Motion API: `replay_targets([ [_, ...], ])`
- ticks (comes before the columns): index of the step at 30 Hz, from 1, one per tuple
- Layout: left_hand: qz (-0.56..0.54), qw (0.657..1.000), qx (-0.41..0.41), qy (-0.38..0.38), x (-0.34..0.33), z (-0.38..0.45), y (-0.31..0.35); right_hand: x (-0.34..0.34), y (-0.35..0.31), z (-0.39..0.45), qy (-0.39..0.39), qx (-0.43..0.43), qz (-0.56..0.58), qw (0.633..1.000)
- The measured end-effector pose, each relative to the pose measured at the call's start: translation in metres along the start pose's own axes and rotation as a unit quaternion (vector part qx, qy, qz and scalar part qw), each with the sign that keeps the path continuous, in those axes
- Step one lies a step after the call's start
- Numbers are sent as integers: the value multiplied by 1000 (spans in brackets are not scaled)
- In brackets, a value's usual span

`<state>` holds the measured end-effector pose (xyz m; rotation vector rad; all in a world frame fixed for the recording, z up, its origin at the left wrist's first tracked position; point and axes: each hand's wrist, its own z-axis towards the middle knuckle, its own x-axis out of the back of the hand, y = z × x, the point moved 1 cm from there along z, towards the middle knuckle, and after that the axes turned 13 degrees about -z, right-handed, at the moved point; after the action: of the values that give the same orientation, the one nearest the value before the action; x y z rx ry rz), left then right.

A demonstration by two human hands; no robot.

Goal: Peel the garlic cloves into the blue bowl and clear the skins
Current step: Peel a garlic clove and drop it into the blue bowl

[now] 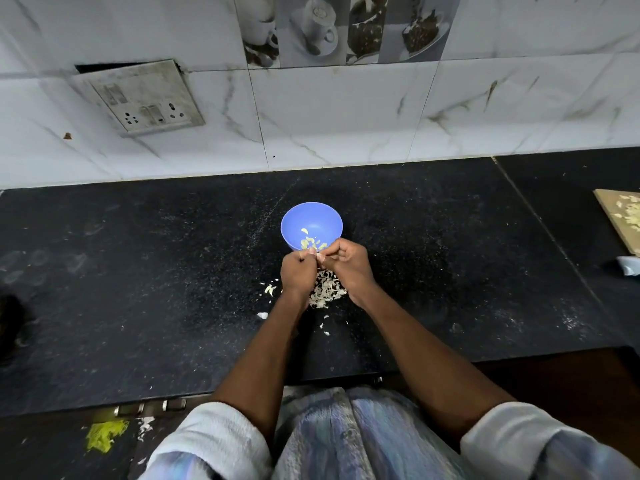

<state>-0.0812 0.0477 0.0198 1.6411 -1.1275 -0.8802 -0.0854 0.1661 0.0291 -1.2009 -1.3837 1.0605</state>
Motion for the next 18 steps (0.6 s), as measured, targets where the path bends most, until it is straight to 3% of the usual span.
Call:
replay_targets([
  [3, -113, 989, 96, 19, -5, 0, 4, -2, 1, 4, -1, 29, -24, 999],
  [8, -180, 968, 172, 12, -3, 1, 1, -3, 1, 3, -6, 2, -5, 1000],
  [12, -123, 985, 118, -2, -5, -3, 4, 0, -2, 2, -19, -95, 66, 993],
  [18, -89, 994, 39, -43, -1, -5, 2, 1, -2, -1, -39, -147, 153, 976],
])
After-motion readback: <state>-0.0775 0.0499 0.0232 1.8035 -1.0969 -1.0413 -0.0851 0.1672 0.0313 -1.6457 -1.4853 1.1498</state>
